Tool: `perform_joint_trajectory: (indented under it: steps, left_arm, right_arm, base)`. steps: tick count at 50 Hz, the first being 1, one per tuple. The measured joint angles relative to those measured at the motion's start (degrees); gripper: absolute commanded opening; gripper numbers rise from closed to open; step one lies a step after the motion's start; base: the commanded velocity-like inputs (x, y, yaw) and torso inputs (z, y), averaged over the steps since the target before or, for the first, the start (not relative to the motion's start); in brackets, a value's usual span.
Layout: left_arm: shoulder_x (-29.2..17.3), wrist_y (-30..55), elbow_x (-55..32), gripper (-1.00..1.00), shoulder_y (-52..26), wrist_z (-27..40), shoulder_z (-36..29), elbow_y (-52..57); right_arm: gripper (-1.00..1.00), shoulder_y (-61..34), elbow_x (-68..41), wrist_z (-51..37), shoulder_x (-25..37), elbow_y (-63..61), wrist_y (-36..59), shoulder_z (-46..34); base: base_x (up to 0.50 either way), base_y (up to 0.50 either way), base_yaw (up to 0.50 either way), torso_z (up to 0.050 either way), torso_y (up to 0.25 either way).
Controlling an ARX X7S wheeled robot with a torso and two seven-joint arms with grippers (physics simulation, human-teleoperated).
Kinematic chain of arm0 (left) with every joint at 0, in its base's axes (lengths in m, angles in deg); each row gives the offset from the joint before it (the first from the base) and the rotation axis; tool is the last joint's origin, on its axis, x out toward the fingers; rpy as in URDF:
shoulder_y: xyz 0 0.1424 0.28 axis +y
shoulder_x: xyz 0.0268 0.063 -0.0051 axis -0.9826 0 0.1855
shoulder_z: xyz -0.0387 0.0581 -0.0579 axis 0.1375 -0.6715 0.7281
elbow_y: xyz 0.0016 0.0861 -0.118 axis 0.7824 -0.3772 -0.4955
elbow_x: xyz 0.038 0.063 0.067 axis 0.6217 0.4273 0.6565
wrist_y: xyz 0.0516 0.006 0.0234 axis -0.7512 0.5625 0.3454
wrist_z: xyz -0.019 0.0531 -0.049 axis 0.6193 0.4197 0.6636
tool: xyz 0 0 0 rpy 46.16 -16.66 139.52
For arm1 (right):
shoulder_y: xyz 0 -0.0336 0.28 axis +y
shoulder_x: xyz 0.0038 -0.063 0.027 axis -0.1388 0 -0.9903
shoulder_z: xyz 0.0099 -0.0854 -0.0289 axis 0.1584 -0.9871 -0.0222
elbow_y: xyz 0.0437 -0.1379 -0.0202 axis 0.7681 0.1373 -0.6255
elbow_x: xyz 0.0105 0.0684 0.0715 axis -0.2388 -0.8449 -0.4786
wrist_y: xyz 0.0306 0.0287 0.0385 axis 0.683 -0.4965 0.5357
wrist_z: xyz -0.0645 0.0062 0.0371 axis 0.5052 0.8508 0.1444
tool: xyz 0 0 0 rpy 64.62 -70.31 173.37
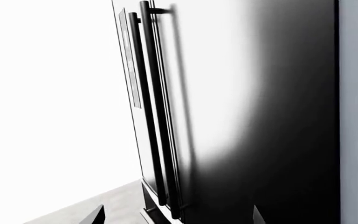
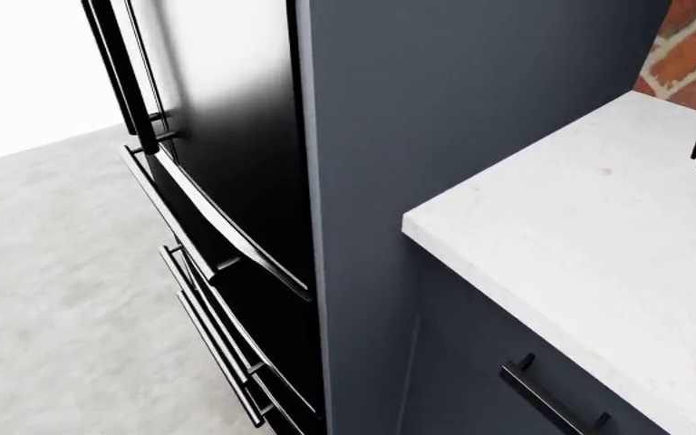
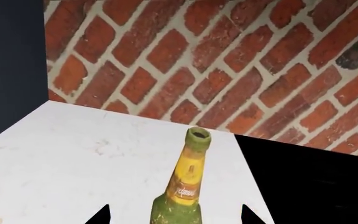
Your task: Move the drinks to the dining counter.
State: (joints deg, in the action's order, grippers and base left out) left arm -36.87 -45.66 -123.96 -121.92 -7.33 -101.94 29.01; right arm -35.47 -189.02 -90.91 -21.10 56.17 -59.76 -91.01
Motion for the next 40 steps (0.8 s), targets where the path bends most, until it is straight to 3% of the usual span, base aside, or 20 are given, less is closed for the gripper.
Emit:
perform_joint_trajectory:
  steps: [22, 40]
  left_arm:
    - [-0.58, 0.25, 0.2, 1.0, 0.83, 0.23, 0.18, 0.08]
    - [-2.5, 1.21, -0.39, 1.0, 1.31, 1.38, 0.31, 0.04]
  right_arm:
    - [1.0, 6.48, -0.82, 8.2, -2.82, 9.81, -3.35, 0.65]
    - [1.0, 9.79, -1.66, 9.74, -1.81, 15.12, -3.21, -0.06]
  base:
    - [0.0, 0.0, 0.0, 0.0, 0.0]
    - [0.0, 0.0, 0.0, 0.0, 0.0]
